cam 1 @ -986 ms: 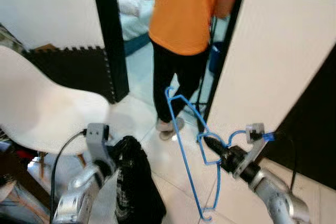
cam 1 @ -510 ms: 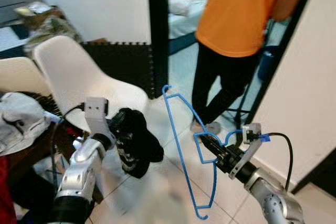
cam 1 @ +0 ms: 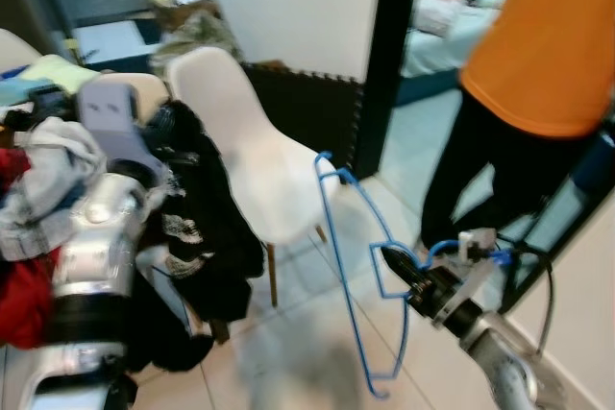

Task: Hang hanger

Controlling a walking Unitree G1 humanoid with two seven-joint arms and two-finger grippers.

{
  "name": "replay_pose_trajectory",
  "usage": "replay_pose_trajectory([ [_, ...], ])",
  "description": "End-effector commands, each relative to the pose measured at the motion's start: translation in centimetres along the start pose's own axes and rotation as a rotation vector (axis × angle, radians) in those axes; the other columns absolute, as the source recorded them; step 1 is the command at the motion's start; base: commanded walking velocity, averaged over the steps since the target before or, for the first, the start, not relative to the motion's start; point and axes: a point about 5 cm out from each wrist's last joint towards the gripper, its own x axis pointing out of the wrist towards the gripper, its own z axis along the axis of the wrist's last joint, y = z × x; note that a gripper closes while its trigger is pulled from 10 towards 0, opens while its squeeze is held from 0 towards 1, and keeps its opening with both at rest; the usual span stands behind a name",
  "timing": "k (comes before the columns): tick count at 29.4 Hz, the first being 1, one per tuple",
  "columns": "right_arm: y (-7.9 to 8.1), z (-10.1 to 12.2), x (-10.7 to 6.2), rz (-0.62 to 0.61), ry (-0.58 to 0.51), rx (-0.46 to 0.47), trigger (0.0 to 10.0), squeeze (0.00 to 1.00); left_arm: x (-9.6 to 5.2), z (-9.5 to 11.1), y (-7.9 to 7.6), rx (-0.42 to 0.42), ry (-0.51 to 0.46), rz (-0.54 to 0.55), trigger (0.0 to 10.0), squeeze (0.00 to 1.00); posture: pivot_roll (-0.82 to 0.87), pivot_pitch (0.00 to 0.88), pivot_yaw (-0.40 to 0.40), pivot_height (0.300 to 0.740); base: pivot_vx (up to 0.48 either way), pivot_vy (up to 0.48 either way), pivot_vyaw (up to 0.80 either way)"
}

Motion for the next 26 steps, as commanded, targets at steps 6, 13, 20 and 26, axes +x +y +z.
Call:
replay_pose_trajectory([
  [6,-0.3,0.4,-0.6,-0.013,-0.008,-0.007,10.0,0.00,0.8,3.5,0.4,0.037,-0.125,0.027,10.0,0.00,0.12,0.000,0.008,0.740,0.480,0.000,0.79],
  [13,-0.4,0.4,-0.7,-0.010,-0.008,-0.001,10.0,0.00,1.7,8.1,1.3,0.082,-0.267,0.060,10.0,0.00,0.13,0.000,0.004,0.740,0.480,0.000,0.79],
  [20,-0.5,0.6,-0.6,-0.007,-0.010,0.002,10.0,0.00,2.1,14.4,3.3,0.125,-0.435,0.137,10.0,0.00,0.12,0.000,-0.002,0.740,0.480,0.000,0.79],
  [26,-0.6,0.7,-0.6,-0.005,-0.009,0.003,10.0,0.00,1.6,18.3,3.5,0.162,-0.548,0.160,10.0,0.00,0.13,0.000,-0.009,0.740,0.480,0.000,0.79],
])
